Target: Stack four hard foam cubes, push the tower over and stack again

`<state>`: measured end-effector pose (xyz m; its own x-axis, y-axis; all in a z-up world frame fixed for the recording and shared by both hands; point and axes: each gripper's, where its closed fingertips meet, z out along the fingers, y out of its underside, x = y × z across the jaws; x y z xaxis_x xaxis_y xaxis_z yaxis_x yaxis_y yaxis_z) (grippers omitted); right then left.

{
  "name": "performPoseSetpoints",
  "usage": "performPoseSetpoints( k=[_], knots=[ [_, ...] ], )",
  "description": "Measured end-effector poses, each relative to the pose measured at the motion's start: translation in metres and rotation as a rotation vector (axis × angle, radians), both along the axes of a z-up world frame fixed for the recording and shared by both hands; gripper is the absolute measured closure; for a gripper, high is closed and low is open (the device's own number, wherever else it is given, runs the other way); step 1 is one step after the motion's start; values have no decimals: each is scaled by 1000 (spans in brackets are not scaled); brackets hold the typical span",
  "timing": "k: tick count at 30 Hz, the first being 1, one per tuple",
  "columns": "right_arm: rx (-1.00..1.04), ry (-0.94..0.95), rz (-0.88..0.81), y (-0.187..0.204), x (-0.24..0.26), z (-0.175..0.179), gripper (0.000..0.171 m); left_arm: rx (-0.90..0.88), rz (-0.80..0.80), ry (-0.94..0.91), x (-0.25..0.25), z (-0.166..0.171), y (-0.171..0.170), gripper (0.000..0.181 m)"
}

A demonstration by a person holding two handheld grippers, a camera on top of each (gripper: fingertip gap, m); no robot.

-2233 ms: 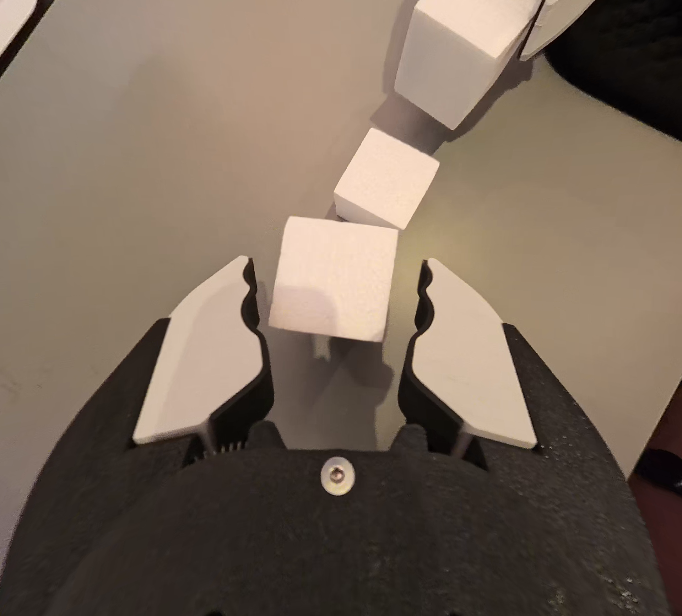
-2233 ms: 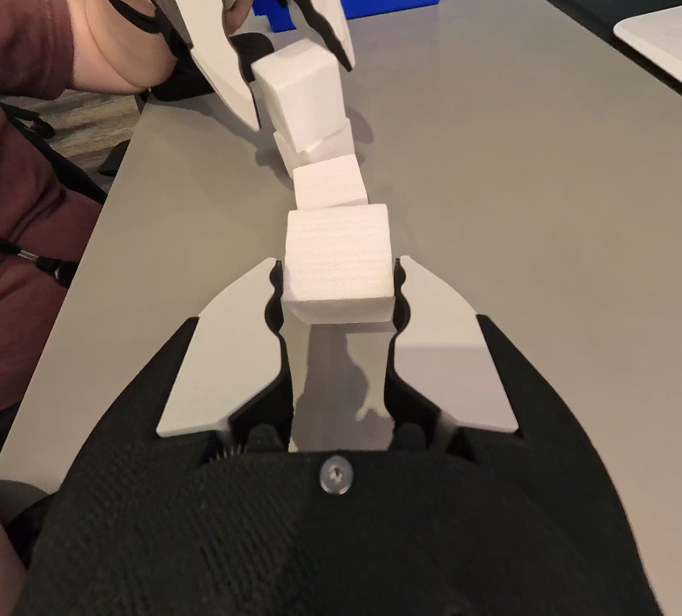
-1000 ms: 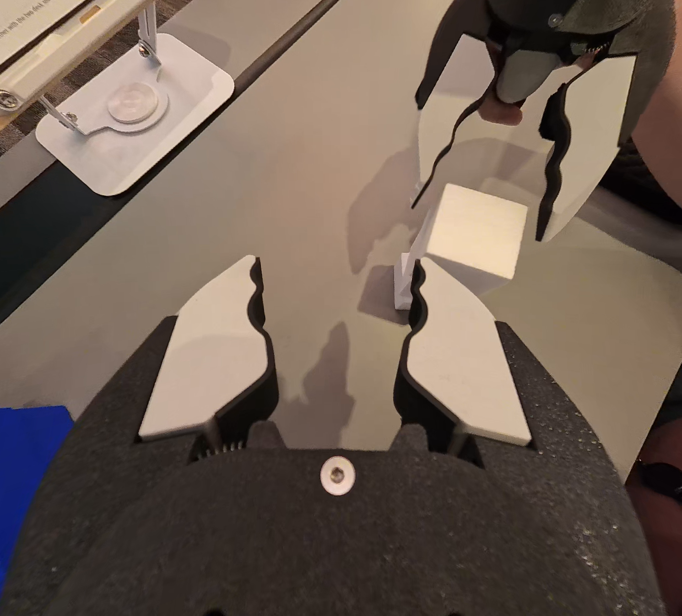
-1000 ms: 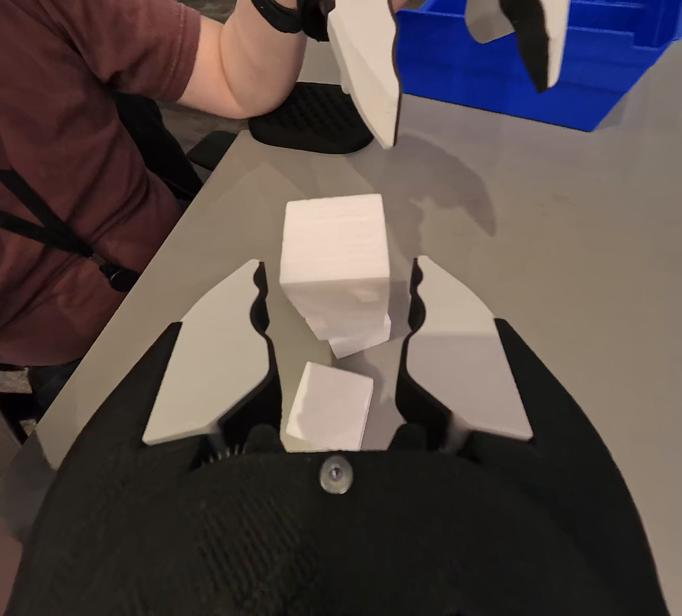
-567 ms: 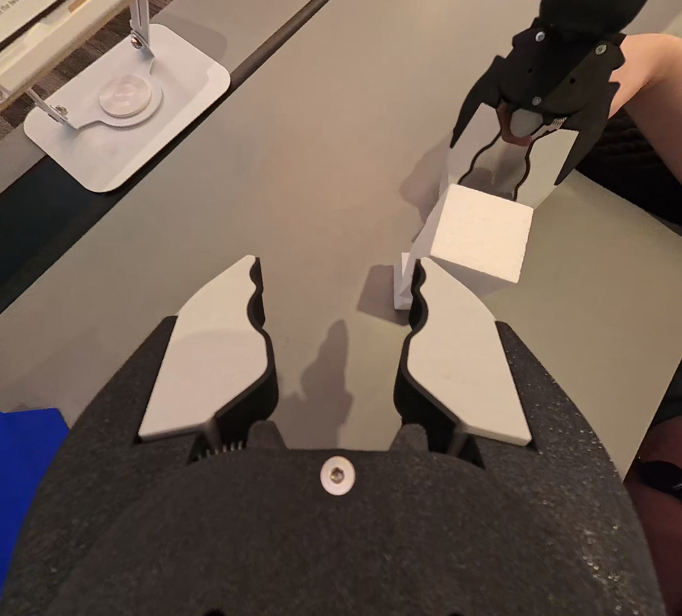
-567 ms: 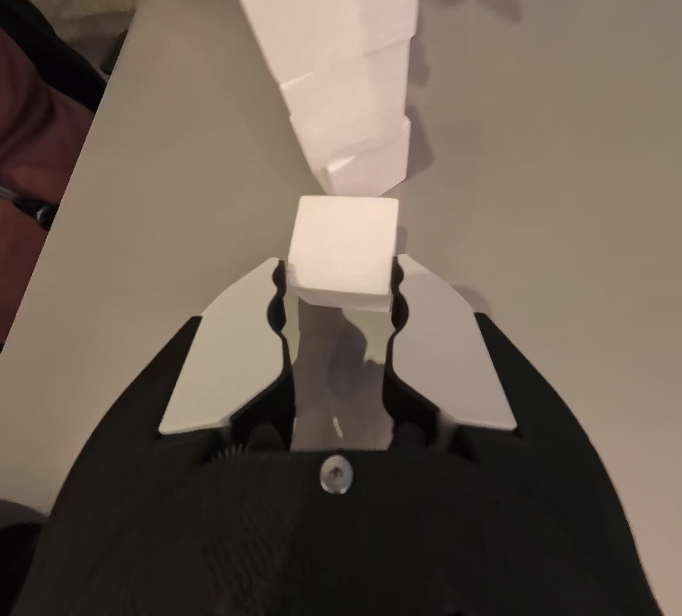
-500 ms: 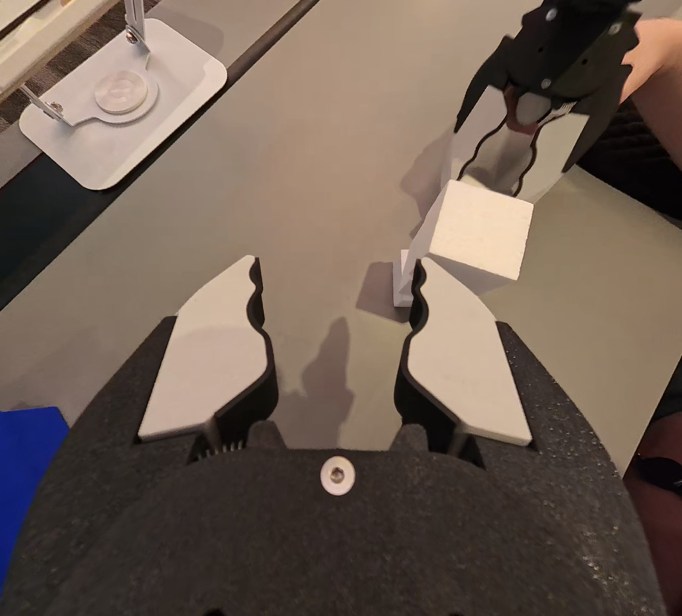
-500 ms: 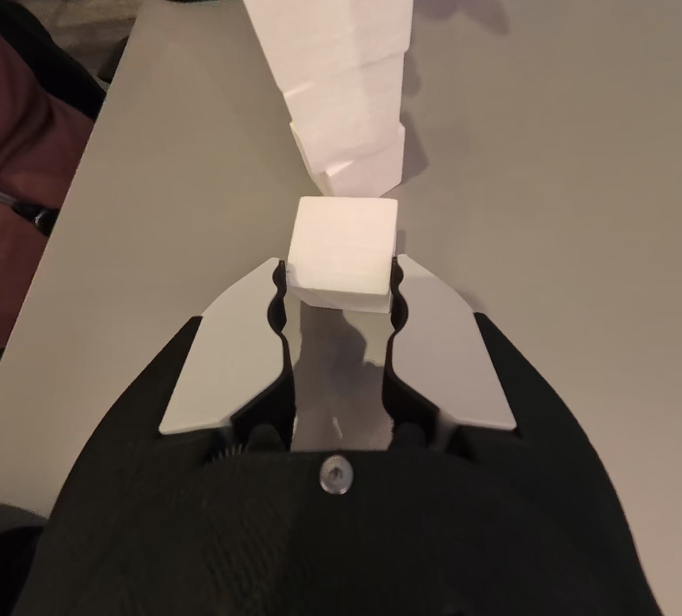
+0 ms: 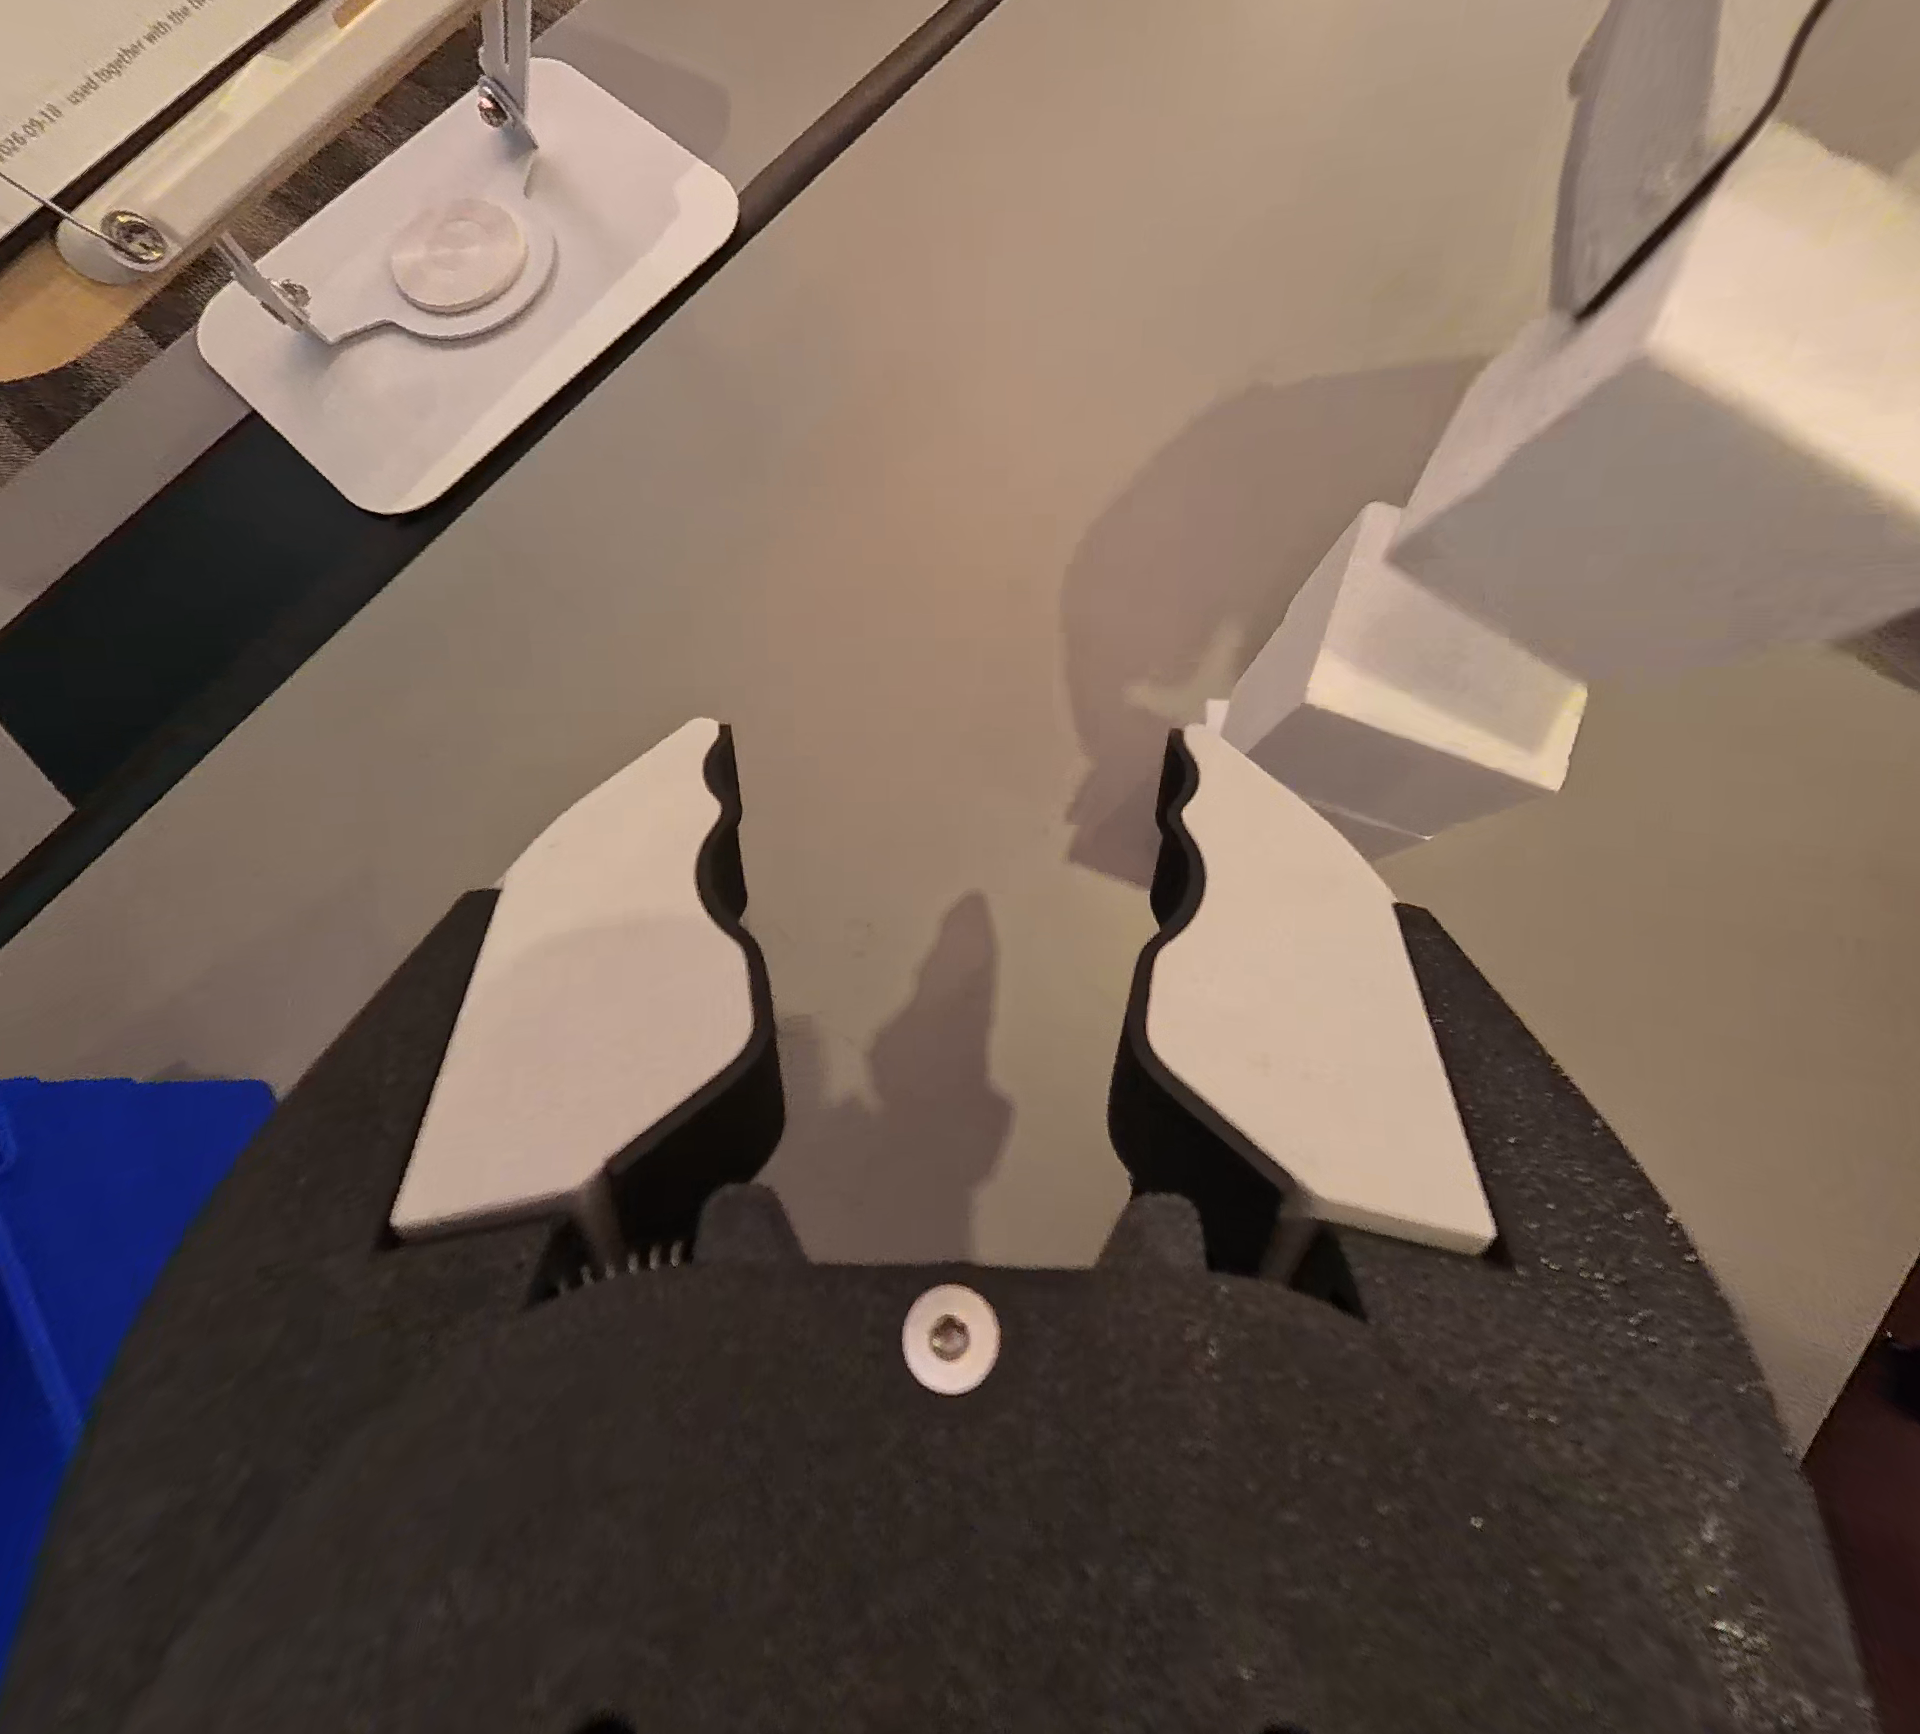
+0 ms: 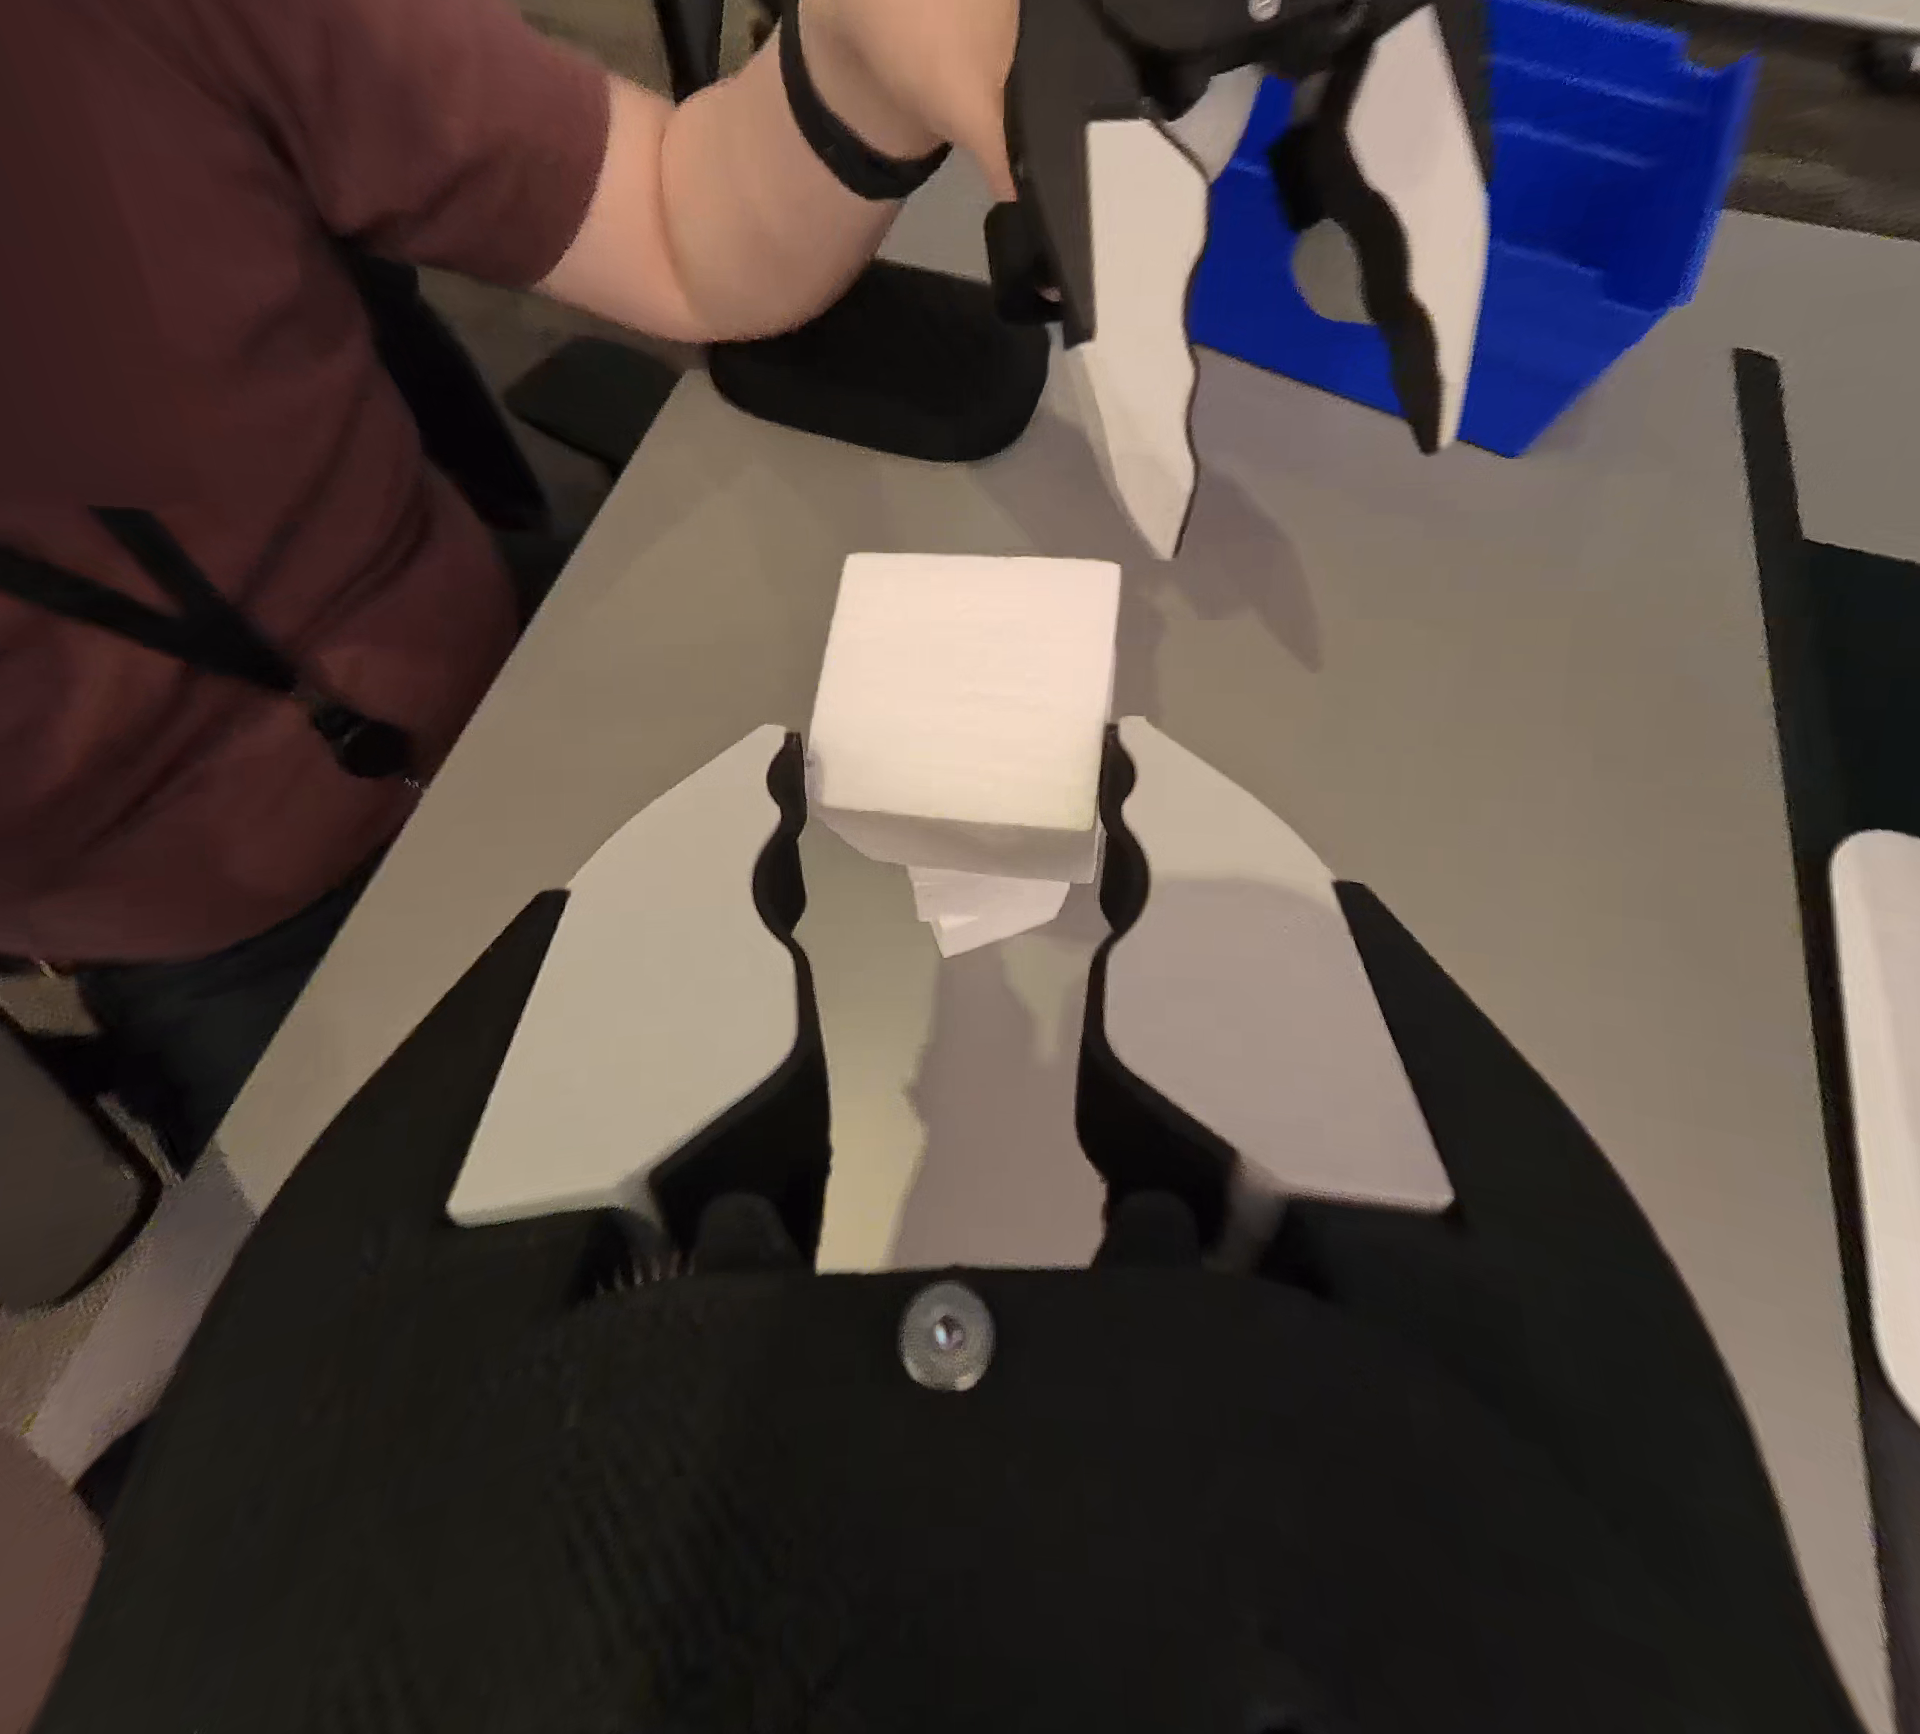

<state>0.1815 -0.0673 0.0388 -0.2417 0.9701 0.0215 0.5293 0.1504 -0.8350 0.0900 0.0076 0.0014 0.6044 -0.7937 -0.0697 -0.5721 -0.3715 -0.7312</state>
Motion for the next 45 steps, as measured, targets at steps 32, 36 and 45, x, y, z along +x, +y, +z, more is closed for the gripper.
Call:
performPoseSetpoints(
  k=[32, 36, 45],
  knots=[
    [56, 366, -98, 27, 42, 15, 99, 41, -64, 88, 8, -14, 0, 118],
    [-88, 473, -261, 66, 84, 11, 105, 63, -66, 160, 8, -28, 7, 126],
    [-104, 256, -355, 72, 139, -38, 171, 169, -52, 158, -2, -41, -3, 181]
  ],
)
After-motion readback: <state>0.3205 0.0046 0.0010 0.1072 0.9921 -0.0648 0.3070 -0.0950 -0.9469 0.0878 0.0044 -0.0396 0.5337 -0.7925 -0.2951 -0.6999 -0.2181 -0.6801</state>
